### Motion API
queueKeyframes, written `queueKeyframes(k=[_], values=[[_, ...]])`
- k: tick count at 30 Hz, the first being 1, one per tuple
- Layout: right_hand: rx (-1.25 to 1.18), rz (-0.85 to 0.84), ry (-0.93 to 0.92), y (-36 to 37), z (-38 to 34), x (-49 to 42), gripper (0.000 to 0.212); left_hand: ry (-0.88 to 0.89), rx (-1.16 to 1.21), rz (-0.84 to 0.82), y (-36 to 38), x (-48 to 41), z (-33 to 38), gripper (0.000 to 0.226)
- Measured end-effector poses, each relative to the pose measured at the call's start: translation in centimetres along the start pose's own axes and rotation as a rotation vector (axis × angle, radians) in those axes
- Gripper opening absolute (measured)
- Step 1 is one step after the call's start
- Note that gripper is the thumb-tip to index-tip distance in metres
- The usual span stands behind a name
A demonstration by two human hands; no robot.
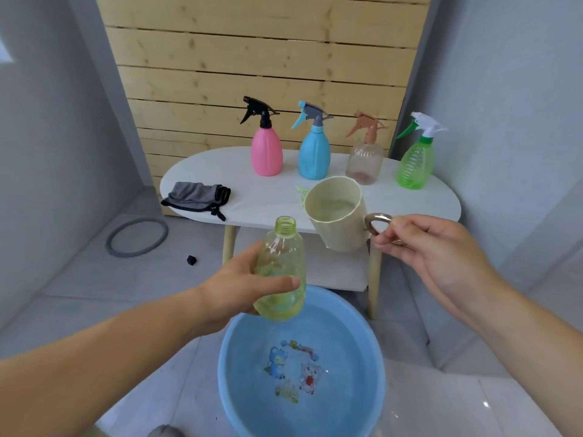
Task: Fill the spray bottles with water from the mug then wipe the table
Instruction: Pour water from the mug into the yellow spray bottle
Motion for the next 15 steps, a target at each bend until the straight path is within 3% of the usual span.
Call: queueKeyframes(k=[11, 15], values=[[0.241, -0.052, -0.238, -0.8, -0.7, -0.5, 0.022, -0.042, -0.029, 0.027, 1.1, -1.1, -1.3, 0.068], [0.306, -0.063, -0.285, -0.4, -1.0, -0.2, 0.049, -0.061, -0.025, 0.029, 1.1, -1.1, -1.7, 0.065]])
Point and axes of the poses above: each hand's wrist, its own x-axis away from the middle knuckle, its own y-axis out of the palm, z = x × y, the point moved 3 cm from there along -x, towards the middle knuckle, and after that the axes turned 14 degrees about z, right-handed, at the moved point
